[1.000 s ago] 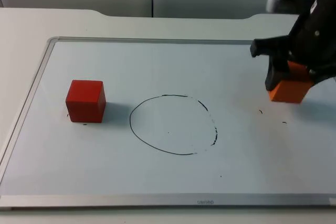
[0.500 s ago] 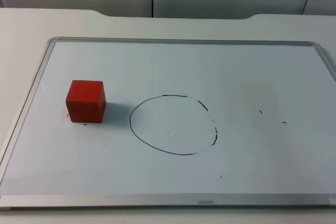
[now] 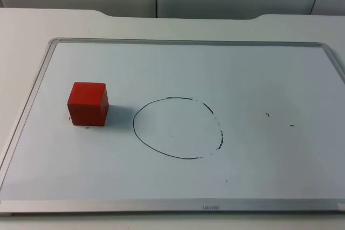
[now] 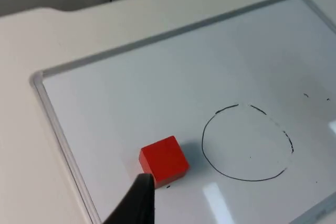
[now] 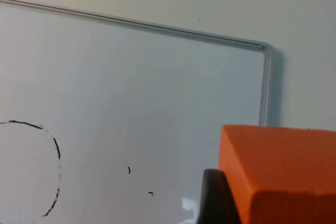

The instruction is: Pick up one cube with the left hand and another cube with the right hand. First place the cube in the right hand at the target position, then stack the cube in the left hand on top.

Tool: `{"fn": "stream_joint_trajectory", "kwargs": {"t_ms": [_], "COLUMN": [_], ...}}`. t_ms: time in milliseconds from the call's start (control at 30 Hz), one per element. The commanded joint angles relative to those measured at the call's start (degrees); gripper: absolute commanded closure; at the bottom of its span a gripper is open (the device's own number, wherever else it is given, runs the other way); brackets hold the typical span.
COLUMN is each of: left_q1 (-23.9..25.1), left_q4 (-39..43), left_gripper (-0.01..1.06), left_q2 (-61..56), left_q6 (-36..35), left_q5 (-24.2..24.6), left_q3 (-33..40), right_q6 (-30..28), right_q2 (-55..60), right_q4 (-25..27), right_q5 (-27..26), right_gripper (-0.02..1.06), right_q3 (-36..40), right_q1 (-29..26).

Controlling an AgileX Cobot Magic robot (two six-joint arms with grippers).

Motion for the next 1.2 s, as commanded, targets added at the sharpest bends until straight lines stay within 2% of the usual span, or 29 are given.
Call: {"fn": "stream_joint_trajectory", "kwargs": {"t_ms": [0,33,133,167,233,333,700,1167], "left_q1": [-2.22,-2.22,-5.67,-7.49,-8.15,-12.0,-15.64,-15.77], "left_q4": [1.1,1.1,5.41,9.09,10.24,15.93,16.7,17.57], "left_gripper": [0.01,0.01,0.01,0.01,0.01,0.01,0.01,0.01], "left_q2": [8.38,8.38,19.52,24.16,25.81,36.02,51.03,56.09], "left_q6": [-2.39,-2.39,-9.47,-14.04,-15.24,-23.63,-30.53,-31.89], "left_q5": [-1.39,-1.39,-2.95,-4.06,-4.45,-6.7,-13.95,-14.99], "left_q3": [-2.87,-2.87,-6.01,-7.3,-7.78,-10.52,-13.02,-13.02], "right_q6": [-0.8,-0.8,-0.8,-0.8,-0.92,-1.5,-2.92,-3.48], "right_q2": [-0.45,-0.45,-0.45,-0.45,-0.45,-0.45,-0.45,-0.45], "right_q4": [-0.16,-0.16,-0.16,-0.16,-0.16,-0.16,-0.16,0.54], "right_q5": [-1.05,-1.05,-1.67,-1.77,-1.9,-2.27,-2.74,-3.62], "right_gripper": [1.05,1.05,1.05,1.05,1.05,1.05,1.05,1.05], "right_q3": [-0.47,-0.47,-0.47,-0.47,-0.47,-0.47,-0.47,-0.47], "right_q1": [0.25,0.25,0.25,0.25,0.25,0.25,0.25,0.25]}}
